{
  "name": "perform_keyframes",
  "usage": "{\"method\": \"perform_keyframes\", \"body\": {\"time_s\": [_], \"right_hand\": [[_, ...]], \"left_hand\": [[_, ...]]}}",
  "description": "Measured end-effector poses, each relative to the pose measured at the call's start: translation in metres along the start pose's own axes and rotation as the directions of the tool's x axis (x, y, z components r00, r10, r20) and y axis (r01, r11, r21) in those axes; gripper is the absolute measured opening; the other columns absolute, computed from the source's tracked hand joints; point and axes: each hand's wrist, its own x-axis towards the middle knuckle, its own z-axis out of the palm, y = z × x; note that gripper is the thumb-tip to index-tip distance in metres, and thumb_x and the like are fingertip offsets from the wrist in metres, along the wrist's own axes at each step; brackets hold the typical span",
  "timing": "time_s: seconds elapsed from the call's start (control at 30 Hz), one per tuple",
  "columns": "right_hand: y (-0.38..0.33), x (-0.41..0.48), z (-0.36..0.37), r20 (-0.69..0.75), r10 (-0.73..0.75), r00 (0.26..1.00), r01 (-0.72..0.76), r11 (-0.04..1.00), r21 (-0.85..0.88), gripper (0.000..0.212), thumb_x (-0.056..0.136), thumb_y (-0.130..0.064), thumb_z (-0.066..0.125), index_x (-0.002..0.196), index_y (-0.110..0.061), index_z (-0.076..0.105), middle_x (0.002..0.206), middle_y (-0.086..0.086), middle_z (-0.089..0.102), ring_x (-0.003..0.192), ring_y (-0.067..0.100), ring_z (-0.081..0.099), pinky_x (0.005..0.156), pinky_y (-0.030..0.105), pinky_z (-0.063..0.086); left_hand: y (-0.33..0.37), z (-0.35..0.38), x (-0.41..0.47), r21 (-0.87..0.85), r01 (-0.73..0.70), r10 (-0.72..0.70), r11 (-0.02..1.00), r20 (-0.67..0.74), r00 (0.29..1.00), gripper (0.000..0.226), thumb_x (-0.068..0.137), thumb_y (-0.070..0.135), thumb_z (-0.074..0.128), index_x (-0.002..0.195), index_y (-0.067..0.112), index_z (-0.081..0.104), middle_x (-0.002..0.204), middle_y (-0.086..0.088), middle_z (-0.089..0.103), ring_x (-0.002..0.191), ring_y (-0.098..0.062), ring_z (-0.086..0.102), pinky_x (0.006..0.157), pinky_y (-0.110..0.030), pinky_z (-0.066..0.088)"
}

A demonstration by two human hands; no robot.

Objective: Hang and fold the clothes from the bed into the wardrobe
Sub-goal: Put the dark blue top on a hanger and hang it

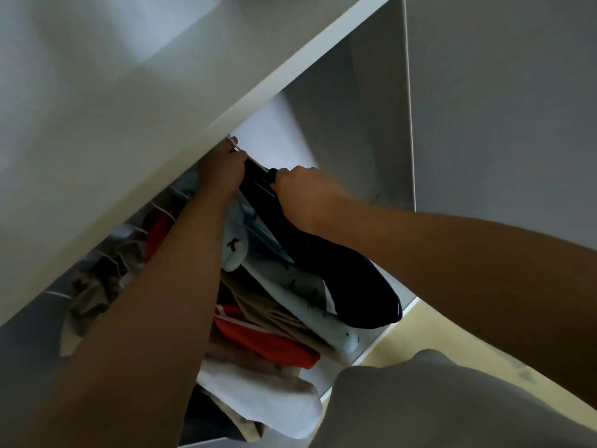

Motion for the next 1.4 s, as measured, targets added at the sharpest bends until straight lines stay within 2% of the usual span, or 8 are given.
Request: {"method": "perform_keyframes", "body": {"time_s": [0.1, 0.17, 0.5, 0.73, 0.83, 1.07, 1.2, 1.4], "right_hand": [[-0.008, 0.019, 0.01, -0.012, -0.008, 1.0, 0.008, 1.0, 0.0, 0.017, 0.092, -0.014, 0.049, 0.107, -0.011, 0.057, 0.072, -0.001, 0.046, 0.049, 0.013, 0.032, 0.043, 0.028, 0.019], [-0.014, 0.03, 0.016, -0.01, -0.013, 1.0, 0.013, 1.0, 0.002, 0.016, 0.093, -0.016, 0.047, 0.104, -0.011, 0.058, 0.079, 0.002, 0.055, 0.049, 0.013, 0.031, 0.043, 0.027, 0.019], [-0.011, 0.038, 0.064, 0.13, 0.055, 0.99, -0.059, 0.998, 0.029, 0.026, 0.104, -0.027, 0.035, 0.108, -0.013, 0.057, 0.068, -0.004, 0.035, 0.053, 0.013, 0.036, 0.045, 0.028, 0.021], [-0.003, 0.028, 0.06, 0.156, 0.176, 0.972, -0.201, 0.966, 0.163, 0.037, 0.102, -0.043, 0.031, 0.078, -0.016, 0.041, 0.076, -0.002, 0.046, 0.063, 0.019, 0.046, 0.051, 0.03, 0.031], [0.012, -0.003, 0.049, -0.032, 0.266, 0.964, -0.245, 0.925, 0.289, 0.024, 0.099, -0.019, 0.039, 0.078, -0.011, 0.046, 0.072, 0.003, 0.048, 0.066, 0.031, 0.05, 0.055, 0.035, 0.04], [0.064, -0.13, 0.018, -0.21, 0.696, 0.686, -0.531, 0.677, 0.509, 0.028, 0.101, -0.022, 0.048, 0.089, -0.002, 0.064, 0.074, 0.014, 0.067, 0.068, 0.036, 0.06, 0.062, 0.043, 0.05], [0.071, -0.213, -0.001, -0.258, 0.818, 0.515, -0.623, 0.563, 0.543, 0.026, 0.101, -0.022, 0.049, 0.092, -0.006, 0.066, 0.076, 0.009, 0.07, 0.076, 0.03, 0.066, 0.068, 0.041, 0.053], [0.057, -0.318, -0.03, -0.329, 0.917, 0.226, -0.686, 0.389, 0.615, 0.022, 0.1, -0.036, 0.051, 0.096, -0.024, 0.069, 0.082, -0.014, 0.072, 0.081, 0.003, 0.068, 0.075, 0.027, 0.053]], "left_hand": [[-0.015, -0.004, 0.016, -0.024, 0.04, -0.04, 0.999, -0.001, 0.999, 0.009, 0.092, 0.019, 0.06, 0.085, 0.024, 0.06, 0.09, 0.006, 0.055, 0.094, -0.015, 0.051, 0.082, -0.025, 0.04], [-0.024, -0.006, 0.023, -0.008, 0.06, -0.059, 0.998, 0.018, 0.998, 0.031, 0.093, 0.025, 0.062, 0.068, 0.027, 0.043, 0.093, 0.004, 0.053, 0.094, -0.015, 0.051, 0.084, -0.028, 0.04], [-0.091, 0.007, 0.022, 0.091, -0.067, 0.066, 0.994, 0.018, 0.998, 0.049, 0.097, 0.034, 0.061, 0.136, 0.008, 0.049, 0.116, 0.009, 0.046, 0.108, -0.008, 0.046, 0.087, -0.016, 0.033], [-0.087, 0.022, 0.002, 0.208, -0.018, 0.067, 0.978, -0.229, 0.971, 0.064, 0.094, 0.044, 0.06, 0.14, 0.003, 0.045, 0.139, -0.017, 0.051, 0.126, -0.029, 0.051, 0.106, -0.042, 0.043], [-0.072, 0.048, -0.037, 0.113, -0.198, 0.217, 0.974, -0.184, 0.959, 0.035, 0.099, 0.034, 0.054, 0.115, 0.004, 0.066, 0.12, -0.015, 0.059, 0.105, -0.012, 0.05, 0.094, -0.022, 0.04], [-0.016, 0.092, -0.1, 0.308, -0.37, 0.434, 0.877, -0.174, 0.884, 0.028, 0.082, 0.032, 0.061, 0.11, 0.027, 0.064, 0.14, 0.003, 0.049, 0.133, -0.027, 0.039, 0.102, -0.036, 0.027], [0.016, 0.123, -0.155, -0.031, -0.682, 0.681, 0.731, 0.092, 0.726, 0.016, 0.084, 0.018, 0.064, 0.099, 0.02, 0.066, 0.109, 0.005, 0.059, 0.107, -0.022, 0.052, 0.09, -0.029, 0.033], [0.059, 0.171, -0.27, -0.457, -0.461, 0.649, 0.761, 0.544, 0.531, 0.01, 0.09, 0.012, 0.065, 0.094, 0.022, 0.065, 0.087, 0.014, 0.066, 0.079, -0.002, 0.06, 0.067, -0.007, 0.041]]}}
